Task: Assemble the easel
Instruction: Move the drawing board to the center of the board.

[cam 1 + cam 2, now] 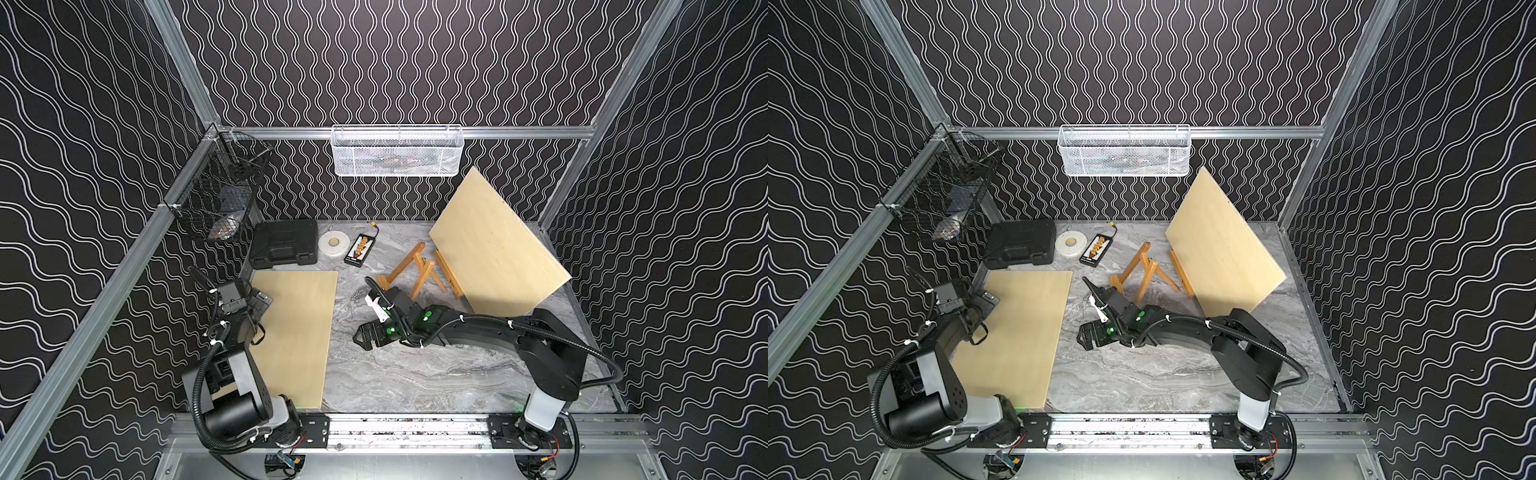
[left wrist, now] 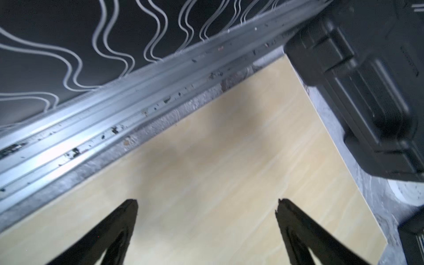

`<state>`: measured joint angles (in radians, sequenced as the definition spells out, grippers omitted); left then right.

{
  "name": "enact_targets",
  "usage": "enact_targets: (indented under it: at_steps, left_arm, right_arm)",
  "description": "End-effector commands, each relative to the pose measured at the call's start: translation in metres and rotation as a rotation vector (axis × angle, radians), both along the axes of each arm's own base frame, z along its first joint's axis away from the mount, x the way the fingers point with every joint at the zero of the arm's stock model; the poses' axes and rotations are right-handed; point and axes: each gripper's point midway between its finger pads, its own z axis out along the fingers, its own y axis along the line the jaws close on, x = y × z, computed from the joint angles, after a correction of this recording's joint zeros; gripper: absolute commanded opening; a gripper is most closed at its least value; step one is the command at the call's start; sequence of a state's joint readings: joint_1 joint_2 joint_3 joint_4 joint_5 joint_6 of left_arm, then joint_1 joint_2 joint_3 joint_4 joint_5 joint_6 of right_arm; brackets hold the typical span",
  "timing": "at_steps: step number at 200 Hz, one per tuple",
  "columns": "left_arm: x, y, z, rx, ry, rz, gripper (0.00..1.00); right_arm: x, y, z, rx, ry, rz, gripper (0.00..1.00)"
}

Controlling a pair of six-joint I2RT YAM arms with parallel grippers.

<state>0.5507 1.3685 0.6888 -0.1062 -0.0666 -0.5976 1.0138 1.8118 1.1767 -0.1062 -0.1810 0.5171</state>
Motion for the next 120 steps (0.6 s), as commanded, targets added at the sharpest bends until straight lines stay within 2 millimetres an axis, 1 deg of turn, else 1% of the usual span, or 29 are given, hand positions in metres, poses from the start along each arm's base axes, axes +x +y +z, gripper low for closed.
enact_targets:
  at_steps: [1,10,35,63,80,103,120]
  left_arm:
    - [0.001,0.015,0.002,0.029,-0.01,0.016,0.99]
    - [0.0,0.018,-0.004,0.007,-0.006,0.02,0.99]
    - [-0.001,0.022,-0.02,-0.029,0.005,0.037,0.99]
    - [-0.008,0.03,-0.03,-0.042,0.029,0.072,0.99]
    - [-0.007,0.029,-0.036,-0.061,0.014,0.075,0.99]
    - [-0.018,0.035,-0.042,-0.056,0.073,0.135,0.99]
    - [-0.009,0.028,-0.047,-0.098,0.027,0.104,0.99]
  right_arm:
    - [0.002,0.013,0.003,0.041,0.033,-0.013,1.0]
    - [0.001,0.014,0.0,0.048,0.043,-0.015,1.0]
    - [0.002,0.017,0.003,0.072,0.045,-0.02,1.0]
    - [0.003,0.02,-0.001,0.056,0.049,-0.011,1.0]
    - [0.005,0.023,-0.004,0.048,0.047,-0.01,1.0]
    - [0.009,0.022,-0.008,0.025,0.036,-0.02,1.0]
    - [0.011,0.021,-0.011,0.021,0.027,-0.022,1.0]
